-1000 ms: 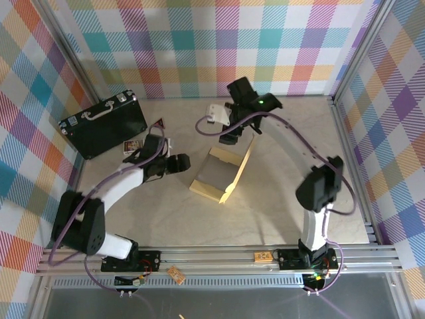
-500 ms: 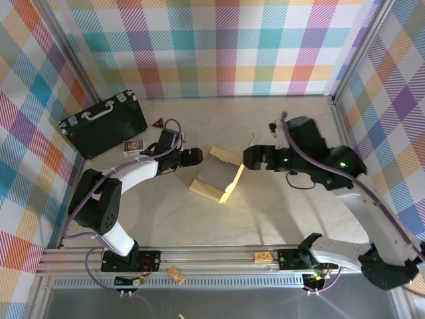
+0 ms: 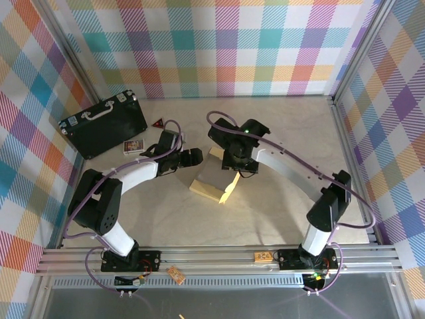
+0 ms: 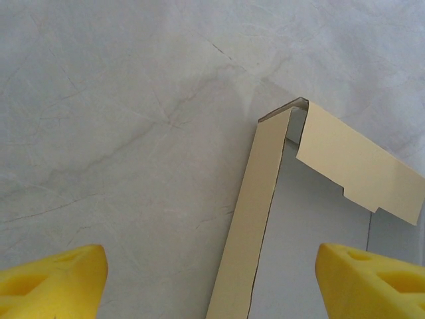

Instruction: Fold the paper box

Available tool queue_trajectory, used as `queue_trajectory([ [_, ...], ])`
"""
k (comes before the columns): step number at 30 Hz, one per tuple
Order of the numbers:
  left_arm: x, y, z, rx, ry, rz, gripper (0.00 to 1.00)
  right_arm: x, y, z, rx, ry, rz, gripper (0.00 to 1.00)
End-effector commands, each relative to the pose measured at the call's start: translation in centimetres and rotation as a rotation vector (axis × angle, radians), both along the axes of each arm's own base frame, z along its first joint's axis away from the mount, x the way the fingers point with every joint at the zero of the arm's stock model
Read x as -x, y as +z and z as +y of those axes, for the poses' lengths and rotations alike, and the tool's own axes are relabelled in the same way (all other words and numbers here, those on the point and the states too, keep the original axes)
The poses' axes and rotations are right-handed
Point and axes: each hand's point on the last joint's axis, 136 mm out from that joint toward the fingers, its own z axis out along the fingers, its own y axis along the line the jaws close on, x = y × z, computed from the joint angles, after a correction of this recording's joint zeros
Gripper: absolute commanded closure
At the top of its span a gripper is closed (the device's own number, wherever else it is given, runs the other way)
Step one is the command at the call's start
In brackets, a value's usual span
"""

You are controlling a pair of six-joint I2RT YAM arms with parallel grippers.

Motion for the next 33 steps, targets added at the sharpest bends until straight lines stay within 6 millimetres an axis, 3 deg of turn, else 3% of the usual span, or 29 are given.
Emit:
queue_trajectory([
  [1, 0.6, 1.4, 1.1, -0.007, 0.017, -0.031, 0.19, -0.5, 0.1, -0.5, 0.024, 0.029, 0.011, 0.67],
  [3, 0.9, 1.9, 1.9, -0.017, 0.027, -0.042, 0.18, -0.7, 0.2, -0.8, 0.004, 0.043, 0.033, 0.83],
  [5, 1.2, 2.5, 2.8, -0.022, 0.040, -0.054, 0.18, -1.1, 0.8, -1.4, 0.030, 0.086, 0.023, 0.90],
  [7, 1.6, 3.2, 3.7, -0.034, 0.048, -0.068, 0.18, -1.4, 1.7, -0.6, 0.022, 0.258, 0.020, 0.99],
  [9, 2.2, 3.9, 4.6, -0.056, 0.060, -0.083, 0.18, -1.4, 2.4, 0.7, 0.002, 0.506, 0.024, 1.00],
  [11, 2.7, 4.7, 5.6, -0.081, 0.082, -0.109, 0.18, -1.5, 2.7, 0.6, 0.075, 0.746, 0.014, 1.00],
  [14, 3.6, 6.1, 6.5, -0.089, 0.110, -0.150, 0.18, -1.9, 1.0, 0.2, 0.215, 1.110, 0.077, 1.00],
  [16, 4.2, 6.7, 6.7, -0.078, 0.108, -0.165, 0.18, -3.2, -0.6, 0.4, 0.288, 1.269, 0.113, 1.00],
  [18, 4.8, 6.6, 6.4, -0.062, 0.084, -0.171, 0.18, -4.8, -0.9, 1.9, 0.272, 1.381, 0.068, 1.00],
  [23, 6.2, 5.2, 4.5, -0.017, -0.007, -0.139, 0.18, -8.7, 0.7, 5.4, 0.355, 1.762, -0.196, 1.00],
  [26, 7.4, 4.7, 2.7, 0.029, -0.065, -0.150, 0.17, -11.6, 2.3, 7.4, 0.365, 1.824, -0.283, 0.99],
  [29, 8.0, 4.3, 3.9, 0.007, -0.021, -0.156, 0.16, -12.3, 2.5, 8.5, 0.349, 1.855, -0.353, 0.68],
  [31, 8.5, 4.5, 4.2, 0.016, -0.008, -0.162, 0.15, -12.6, 2.8, 8.7, 0.348, 1.822, -0.361, 0.34],
  [33, 9.1, 4.2, 4.6, 0.029, 0.021, -0.151, 0.15, -12.9, 4.5, 8.5, 0.348, 1.733, -0.382, 0.25],
])
